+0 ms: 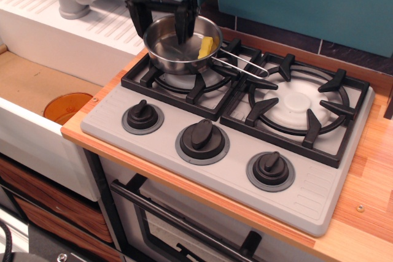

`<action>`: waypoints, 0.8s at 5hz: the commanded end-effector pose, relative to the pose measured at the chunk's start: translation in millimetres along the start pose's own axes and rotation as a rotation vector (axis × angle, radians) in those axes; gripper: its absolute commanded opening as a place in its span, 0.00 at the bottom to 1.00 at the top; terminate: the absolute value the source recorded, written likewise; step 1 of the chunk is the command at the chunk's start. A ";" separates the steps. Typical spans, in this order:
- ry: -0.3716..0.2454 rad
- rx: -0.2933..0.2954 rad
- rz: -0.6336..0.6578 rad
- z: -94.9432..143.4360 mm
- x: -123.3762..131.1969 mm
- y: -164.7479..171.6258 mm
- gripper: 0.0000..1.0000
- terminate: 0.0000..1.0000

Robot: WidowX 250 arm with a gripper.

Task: Put fry in pot or pan an put pot or pan on stove

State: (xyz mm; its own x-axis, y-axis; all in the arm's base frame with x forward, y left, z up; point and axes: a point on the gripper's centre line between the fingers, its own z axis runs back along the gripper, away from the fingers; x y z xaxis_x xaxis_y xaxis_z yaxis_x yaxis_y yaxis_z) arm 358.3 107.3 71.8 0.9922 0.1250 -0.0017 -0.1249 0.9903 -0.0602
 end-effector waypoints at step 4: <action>-0.088 0.066 0.019 72.6 4.0 -79.7 1.00 0.00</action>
State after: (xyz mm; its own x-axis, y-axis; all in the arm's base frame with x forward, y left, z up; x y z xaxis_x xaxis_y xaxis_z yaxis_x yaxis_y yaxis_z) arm 361.8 29.6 118.0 0.9895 0.1442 -0.0104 -0.1441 0.9895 0.0052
